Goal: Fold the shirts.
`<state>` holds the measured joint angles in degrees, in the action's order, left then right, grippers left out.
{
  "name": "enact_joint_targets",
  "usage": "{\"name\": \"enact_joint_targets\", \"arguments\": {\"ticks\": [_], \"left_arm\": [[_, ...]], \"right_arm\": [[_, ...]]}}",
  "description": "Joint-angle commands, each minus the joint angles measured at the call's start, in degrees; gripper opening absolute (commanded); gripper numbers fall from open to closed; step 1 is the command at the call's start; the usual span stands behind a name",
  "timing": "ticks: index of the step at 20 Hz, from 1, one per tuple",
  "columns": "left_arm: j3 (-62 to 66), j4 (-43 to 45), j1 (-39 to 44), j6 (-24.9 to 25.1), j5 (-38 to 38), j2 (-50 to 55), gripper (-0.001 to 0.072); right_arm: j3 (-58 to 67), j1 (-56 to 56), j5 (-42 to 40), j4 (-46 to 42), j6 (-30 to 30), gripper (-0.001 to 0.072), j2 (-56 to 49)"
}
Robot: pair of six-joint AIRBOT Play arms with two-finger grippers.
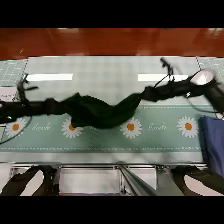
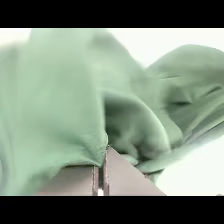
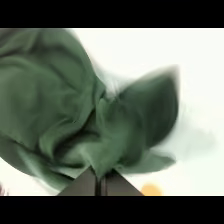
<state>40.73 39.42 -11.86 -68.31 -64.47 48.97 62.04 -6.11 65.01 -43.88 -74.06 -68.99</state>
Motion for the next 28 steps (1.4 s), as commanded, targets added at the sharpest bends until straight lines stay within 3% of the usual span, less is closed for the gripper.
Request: {"name": "enact_joint_targets", "arguments": {"ticks": [1, 6, 12, 15, 18, 23, 28], "left_arm": [[16.79, -0.04, -0.02, -3.85, -0.50, -6.78, 0.0020], [44.65, 0.02, -0.02, -4.96, -0.55, -10.73, 0.0021], [59.12, 4.42, -0.02, -8.59, -2.99, -17.57, 0.0021], [59.41, 10.29, -0.02, -13.51, -7.28, -22.47, 0.0021], [59.34, 10.56, -0.02, -16.52, -13.29, -24.50, 0.0021], [49.62, 9.97, -0.02, -16.79, -15.54, -21.07, 0.0021], [38.14, 1.29, 0.11, -6.49, -14.58, -6.99, 0.0021]], "right_arm": [[18.91, 3.15, 4.59, -9.20, -5.16, 0.0023, 7.08], [43.45, 3.91, 10.19, -17.55, -7.41, 0.0023, 16.37], [47.21, 3.91, 16.61, -27.56, -10.08, 0.0023, 30.80], [47.21, 3.91, 23.63, -28.83, -12.17, 0.0024, 35.54], [45.62, 3.91, 32.09, -28.79, -14.67, 0.0024, 37.40], [33.92, 3.91, 27.41, -28.22, -14.64, 0.0024, 37.48], [19.10, 3.91, 17.29, -25.42, -12.79, 0.0024, 33.07]]}}
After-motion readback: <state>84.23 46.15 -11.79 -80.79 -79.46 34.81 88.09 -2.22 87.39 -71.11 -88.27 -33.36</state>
